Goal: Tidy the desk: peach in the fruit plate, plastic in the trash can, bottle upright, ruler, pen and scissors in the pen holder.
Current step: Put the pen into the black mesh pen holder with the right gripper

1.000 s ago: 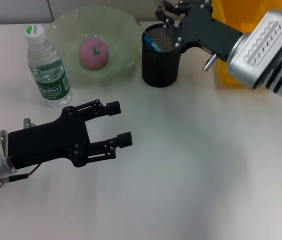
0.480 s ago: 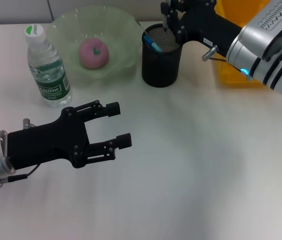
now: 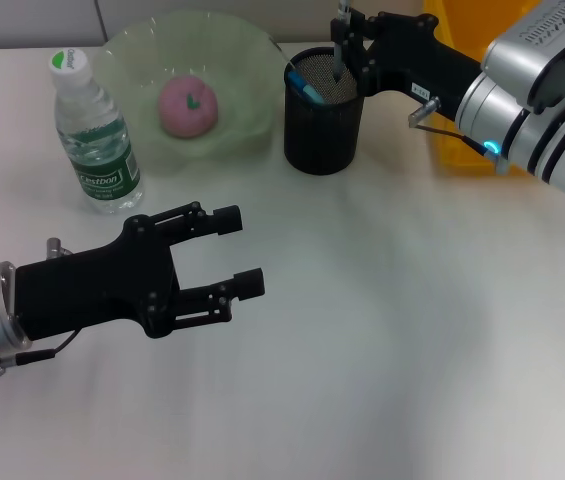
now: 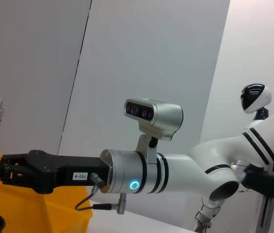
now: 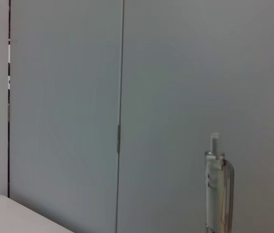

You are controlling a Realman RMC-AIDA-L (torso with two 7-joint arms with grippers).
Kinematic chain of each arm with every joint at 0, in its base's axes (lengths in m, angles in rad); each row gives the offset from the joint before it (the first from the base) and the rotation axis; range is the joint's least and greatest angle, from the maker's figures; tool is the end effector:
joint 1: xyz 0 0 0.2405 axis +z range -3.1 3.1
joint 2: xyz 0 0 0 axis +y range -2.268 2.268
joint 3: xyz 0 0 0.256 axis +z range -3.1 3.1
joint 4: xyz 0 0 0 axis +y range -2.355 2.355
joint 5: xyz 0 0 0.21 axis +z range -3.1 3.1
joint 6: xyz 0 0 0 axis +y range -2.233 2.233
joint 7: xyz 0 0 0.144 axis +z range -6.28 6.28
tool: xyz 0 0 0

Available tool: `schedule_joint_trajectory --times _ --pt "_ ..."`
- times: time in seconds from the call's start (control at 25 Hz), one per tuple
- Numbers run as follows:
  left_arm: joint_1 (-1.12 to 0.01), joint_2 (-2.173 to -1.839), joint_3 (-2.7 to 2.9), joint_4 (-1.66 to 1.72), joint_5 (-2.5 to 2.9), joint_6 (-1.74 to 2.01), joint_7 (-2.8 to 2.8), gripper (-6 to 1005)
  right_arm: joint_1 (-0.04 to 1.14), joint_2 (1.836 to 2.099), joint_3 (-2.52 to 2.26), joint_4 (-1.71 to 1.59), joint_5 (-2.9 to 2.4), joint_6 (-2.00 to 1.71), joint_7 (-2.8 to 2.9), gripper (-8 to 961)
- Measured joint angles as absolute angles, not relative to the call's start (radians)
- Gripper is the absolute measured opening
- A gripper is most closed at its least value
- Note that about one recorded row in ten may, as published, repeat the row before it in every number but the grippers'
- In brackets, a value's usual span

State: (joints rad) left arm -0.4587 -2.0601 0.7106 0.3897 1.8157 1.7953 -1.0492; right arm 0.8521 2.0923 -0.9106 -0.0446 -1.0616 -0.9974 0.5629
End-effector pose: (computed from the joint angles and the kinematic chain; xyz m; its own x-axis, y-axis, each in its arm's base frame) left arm -0.2611 0.2703 -0.0175 0.6603 0.2105 0.7209 0.3216 -0.9467 -0.0181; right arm 0.2046 0.4184 -0.0633 0.7825 -0.0248 -0.6222 -0.4772 -0.6659 -0.5735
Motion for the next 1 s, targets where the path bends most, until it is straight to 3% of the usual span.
schedule_joint_trajectory --times 0.88,0.96,1.0 --pt "-0.456 -2.06 0.715 0.401 1.816 1.805 -1.051 774 0.848 2.092 -0.911 -0.037 -1.065 -0.993 0.563 134" --pt "-0.454 -2.06 0.716 0.403 1.817 1.807 -1.051 774 0.847 2.092 -0.911 -0.035 -1.064 -0.994 0.563 302" --pt "-0.454 -2.06 0.716 0.403 1.817 1.807 -1.051 774 0.846 2.092 -0.911 -0.035 -1.062 -0.995 0.563 342"
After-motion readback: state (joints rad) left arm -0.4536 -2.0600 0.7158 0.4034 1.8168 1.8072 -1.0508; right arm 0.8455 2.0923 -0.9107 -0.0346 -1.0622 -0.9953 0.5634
